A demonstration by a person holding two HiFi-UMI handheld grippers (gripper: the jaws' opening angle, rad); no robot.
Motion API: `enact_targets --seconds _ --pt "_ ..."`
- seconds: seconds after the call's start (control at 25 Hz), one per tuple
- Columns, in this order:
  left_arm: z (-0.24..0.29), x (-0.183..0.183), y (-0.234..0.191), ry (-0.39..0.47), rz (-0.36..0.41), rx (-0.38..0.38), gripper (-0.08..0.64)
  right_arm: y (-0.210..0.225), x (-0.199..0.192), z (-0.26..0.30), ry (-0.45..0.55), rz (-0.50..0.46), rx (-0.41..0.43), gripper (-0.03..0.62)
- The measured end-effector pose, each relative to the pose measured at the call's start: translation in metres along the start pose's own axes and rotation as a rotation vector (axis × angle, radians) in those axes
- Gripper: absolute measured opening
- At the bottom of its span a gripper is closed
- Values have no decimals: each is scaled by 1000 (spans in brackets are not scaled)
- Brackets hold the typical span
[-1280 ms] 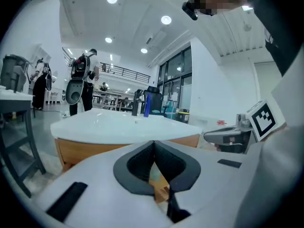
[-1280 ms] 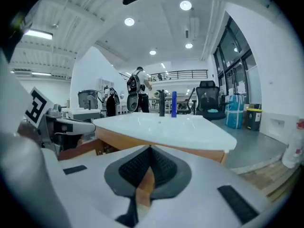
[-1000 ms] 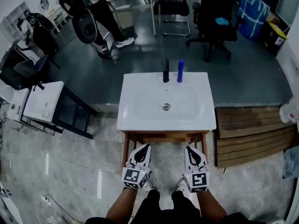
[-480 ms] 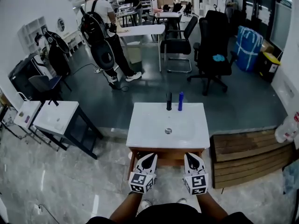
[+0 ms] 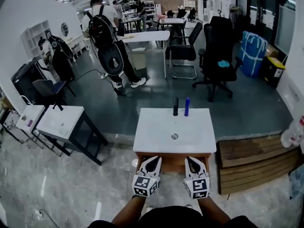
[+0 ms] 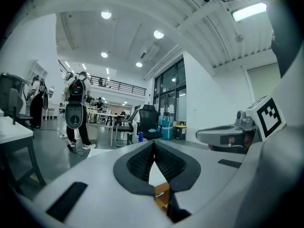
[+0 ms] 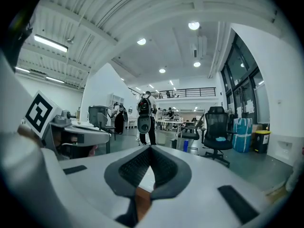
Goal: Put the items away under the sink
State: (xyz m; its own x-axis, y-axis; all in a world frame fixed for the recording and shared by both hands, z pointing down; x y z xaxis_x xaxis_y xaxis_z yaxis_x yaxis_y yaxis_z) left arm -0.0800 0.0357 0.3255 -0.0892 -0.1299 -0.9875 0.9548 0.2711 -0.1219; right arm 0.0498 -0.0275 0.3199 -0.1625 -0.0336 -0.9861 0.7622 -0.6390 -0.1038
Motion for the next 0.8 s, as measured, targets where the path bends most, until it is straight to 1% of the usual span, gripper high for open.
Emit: enact_targets --seconds 0.28,0.56,0.8 --pt "-22 1 -17 9 6 4 21 -22 4 6 0 -22 -7 20" --pt "-47 3 -34 16 14 -13 21 -48 9 10 5 -33 -29 20" --pt "-51 2 -47 24 19 -45 21 -42 8 27 4 -55 -104 20"
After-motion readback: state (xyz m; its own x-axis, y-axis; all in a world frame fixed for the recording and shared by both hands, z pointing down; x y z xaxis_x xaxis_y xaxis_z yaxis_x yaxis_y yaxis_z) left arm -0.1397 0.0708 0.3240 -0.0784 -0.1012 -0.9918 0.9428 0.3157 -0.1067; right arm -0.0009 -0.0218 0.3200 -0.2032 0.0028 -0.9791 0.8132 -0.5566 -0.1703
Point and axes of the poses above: the fingertips, and each gripper's own axes: z forward along the fingers, y to its right, x out of its top, the point moved 2 cm from there along -z, backward along the fingers, and after that the axes turned 14 degrees about -x, right-handed, at the moved point
